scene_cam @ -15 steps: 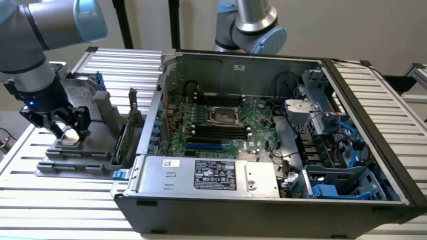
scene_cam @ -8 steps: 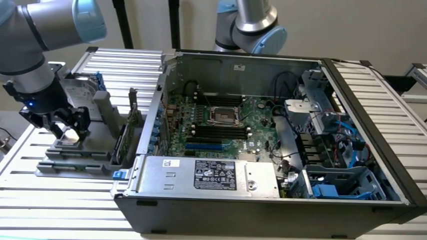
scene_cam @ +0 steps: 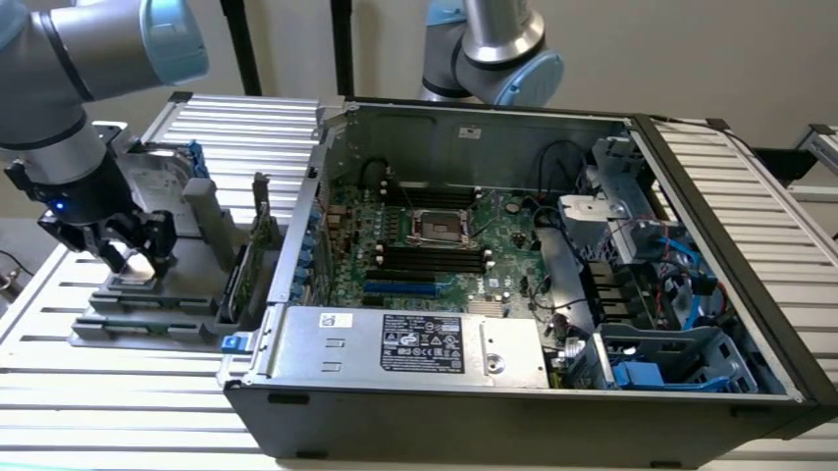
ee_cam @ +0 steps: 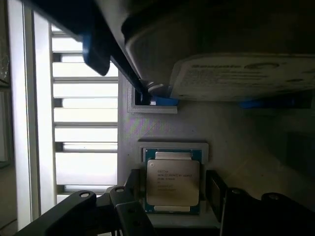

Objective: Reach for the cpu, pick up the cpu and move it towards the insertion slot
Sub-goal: 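Pick up the cpu and move it towards the insertion slot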

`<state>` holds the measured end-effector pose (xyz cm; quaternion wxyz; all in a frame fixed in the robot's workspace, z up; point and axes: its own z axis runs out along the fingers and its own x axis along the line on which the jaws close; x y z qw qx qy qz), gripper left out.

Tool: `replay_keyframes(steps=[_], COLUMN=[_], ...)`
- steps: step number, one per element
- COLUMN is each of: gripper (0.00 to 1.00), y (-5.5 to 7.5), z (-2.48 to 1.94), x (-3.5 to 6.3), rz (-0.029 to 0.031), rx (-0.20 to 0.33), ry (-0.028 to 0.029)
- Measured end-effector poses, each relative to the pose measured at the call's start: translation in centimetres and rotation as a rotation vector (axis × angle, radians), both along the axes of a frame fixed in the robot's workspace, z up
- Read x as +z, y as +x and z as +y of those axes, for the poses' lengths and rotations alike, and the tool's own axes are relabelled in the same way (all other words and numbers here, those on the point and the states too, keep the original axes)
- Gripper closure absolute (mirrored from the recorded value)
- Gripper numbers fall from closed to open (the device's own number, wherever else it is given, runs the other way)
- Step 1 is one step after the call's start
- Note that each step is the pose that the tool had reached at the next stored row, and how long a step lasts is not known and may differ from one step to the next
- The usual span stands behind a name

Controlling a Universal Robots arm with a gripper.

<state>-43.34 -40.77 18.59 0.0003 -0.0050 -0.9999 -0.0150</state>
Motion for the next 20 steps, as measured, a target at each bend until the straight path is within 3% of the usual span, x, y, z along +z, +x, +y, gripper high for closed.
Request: replay_keyframes(steps=[2,10,20], gripper=[0.45,0.45,0.45], y=[0.0,0.0,0.1], z=[0.0,-0.04,-0.14], x=[0.0,0.35,4.42], rz=[0.0001,0.0006,0.0025], rx=[0.0,0.0,0.0], ry=[0.0011,0.005,0.0081])
